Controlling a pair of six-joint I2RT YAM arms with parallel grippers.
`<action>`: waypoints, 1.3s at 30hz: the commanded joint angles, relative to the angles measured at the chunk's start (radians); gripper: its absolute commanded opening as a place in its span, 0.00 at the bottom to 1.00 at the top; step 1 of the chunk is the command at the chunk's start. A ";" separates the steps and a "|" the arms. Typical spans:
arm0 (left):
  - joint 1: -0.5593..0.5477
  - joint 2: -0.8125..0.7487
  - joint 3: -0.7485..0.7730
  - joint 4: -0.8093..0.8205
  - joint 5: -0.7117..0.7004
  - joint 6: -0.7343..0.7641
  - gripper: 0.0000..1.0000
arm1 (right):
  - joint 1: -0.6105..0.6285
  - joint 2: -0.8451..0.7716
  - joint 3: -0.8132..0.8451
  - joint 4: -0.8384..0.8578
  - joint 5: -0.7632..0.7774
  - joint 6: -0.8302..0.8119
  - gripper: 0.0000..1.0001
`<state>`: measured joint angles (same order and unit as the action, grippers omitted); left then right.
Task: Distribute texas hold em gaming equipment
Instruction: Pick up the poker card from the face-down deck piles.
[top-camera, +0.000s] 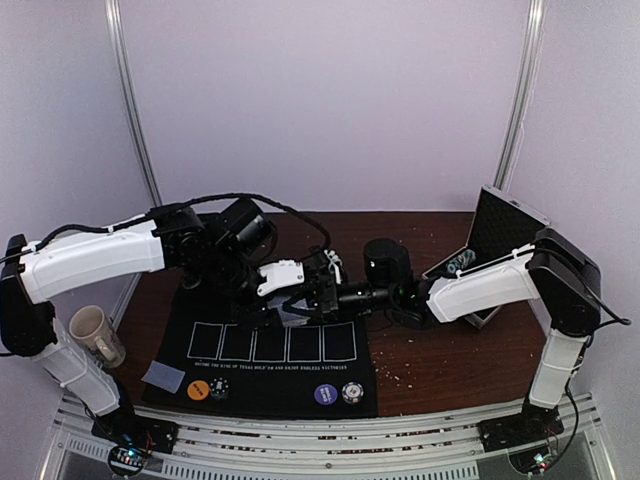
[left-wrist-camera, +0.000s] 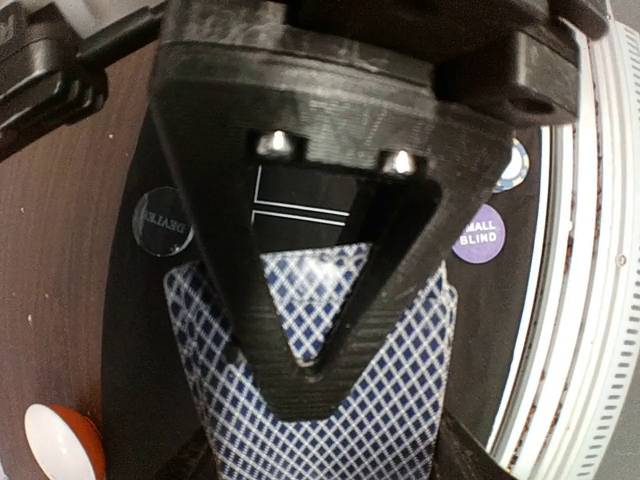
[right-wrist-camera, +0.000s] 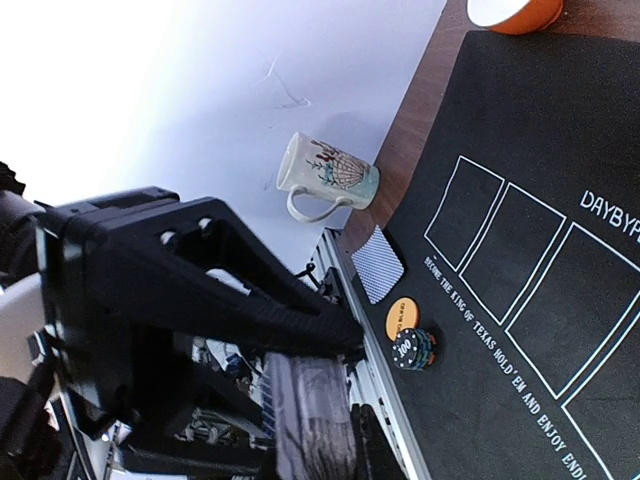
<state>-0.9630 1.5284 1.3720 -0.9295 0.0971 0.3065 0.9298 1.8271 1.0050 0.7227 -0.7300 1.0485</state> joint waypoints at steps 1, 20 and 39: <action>-0.003 -0.022 -0.076 0.122 -0.053 0.021 0.79 | 0.021 -0.024 0.015 0.051 -0.021 0.022 0.00; -0.003 -0.086 -0.157 0.268 -0.047 0.039 0.50 | 0.044 -0.080 0.016 -0.080 0.044 -0.049 0.09; -0.003 -0.099 -0.184 0.257 -0.036 0.036 0.49 | 0.038 -0.181 0.059 -0.434 0.216 -0.239 0.36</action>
<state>-0.9714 1.4544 1.1973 -0.7193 0.0631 0.3340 0.9665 1.6802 1.0351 0.3820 -0.5453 0.8589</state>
